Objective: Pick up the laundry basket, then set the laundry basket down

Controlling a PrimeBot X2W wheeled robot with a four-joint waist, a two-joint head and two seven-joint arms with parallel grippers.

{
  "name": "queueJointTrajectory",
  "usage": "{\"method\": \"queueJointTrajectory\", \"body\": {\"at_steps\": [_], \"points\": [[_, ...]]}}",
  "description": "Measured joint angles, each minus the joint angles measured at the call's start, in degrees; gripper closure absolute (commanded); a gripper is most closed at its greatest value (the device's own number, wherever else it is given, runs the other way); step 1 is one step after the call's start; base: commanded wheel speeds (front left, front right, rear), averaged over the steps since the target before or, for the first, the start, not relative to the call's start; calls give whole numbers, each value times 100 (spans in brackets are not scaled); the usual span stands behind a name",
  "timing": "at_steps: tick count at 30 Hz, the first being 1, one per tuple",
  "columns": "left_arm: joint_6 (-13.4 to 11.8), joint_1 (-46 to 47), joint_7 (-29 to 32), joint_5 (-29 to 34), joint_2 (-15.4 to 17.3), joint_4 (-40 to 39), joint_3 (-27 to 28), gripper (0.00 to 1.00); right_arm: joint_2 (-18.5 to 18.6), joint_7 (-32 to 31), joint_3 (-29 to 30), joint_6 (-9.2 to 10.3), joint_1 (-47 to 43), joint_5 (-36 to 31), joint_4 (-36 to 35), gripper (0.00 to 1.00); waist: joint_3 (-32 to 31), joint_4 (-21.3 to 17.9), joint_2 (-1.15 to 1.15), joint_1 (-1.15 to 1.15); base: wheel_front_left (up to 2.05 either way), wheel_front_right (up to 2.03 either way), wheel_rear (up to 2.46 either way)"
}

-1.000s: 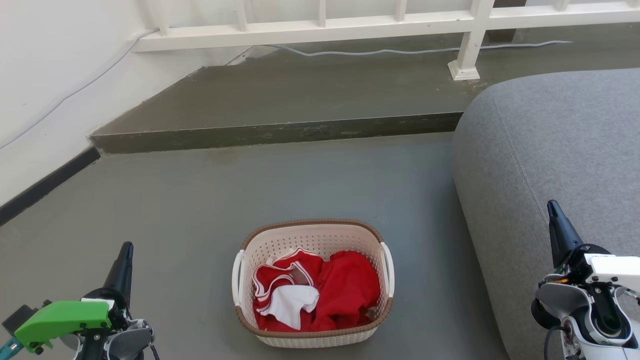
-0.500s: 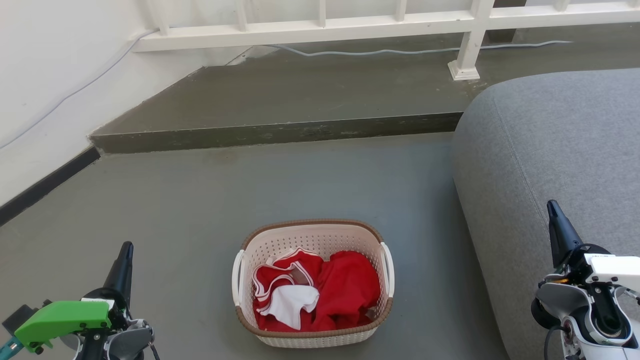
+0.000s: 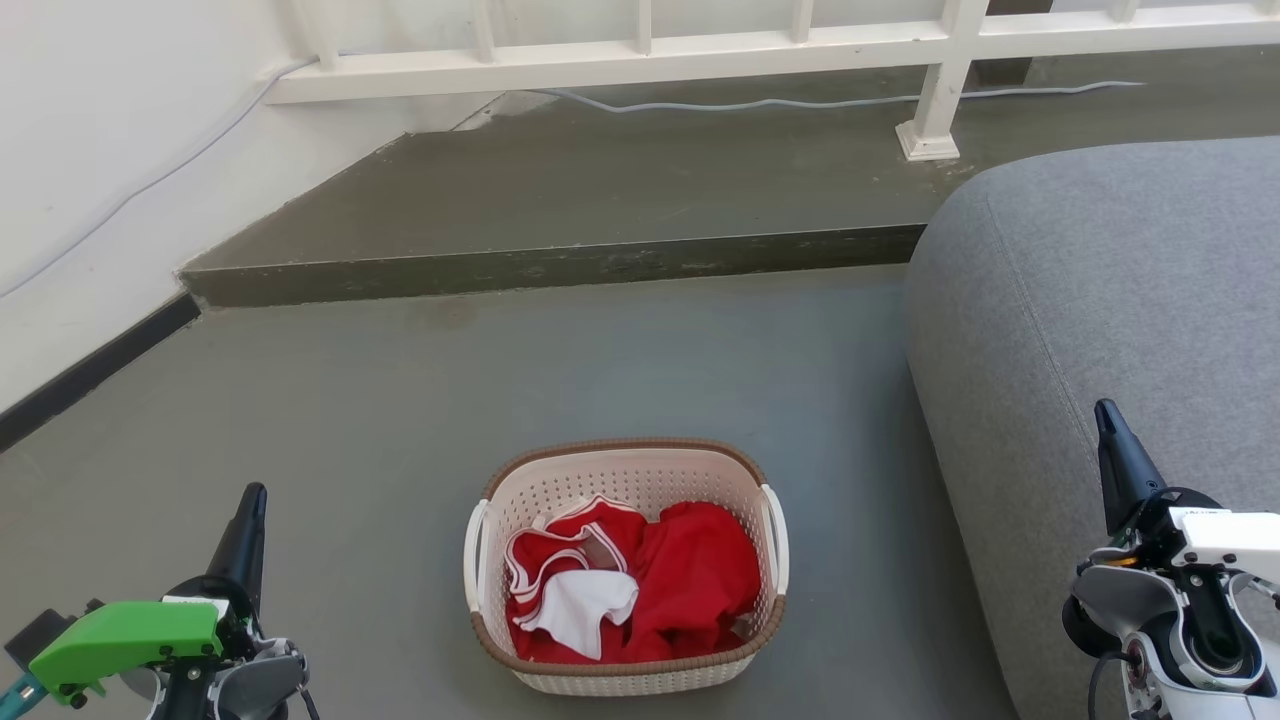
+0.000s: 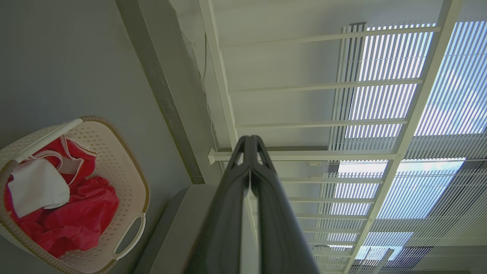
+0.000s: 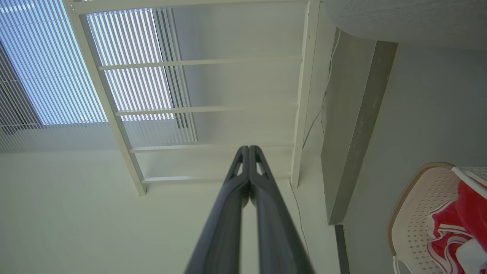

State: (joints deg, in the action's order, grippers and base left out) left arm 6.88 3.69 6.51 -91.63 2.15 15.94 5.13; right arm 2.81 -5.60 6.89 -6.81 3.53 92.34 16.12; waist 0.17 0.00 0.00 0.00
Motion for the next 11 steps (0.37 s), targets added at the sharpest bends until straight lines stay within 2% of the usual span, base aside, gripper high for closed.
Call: {"method": "queueJointTrajectory", "body": {"at_steps": [11], "points": [[0,0,0,0,0,-1,-1,100,0,0,2,0,0,-1,-1,100,0,0,0,0,0,0,0]]}}
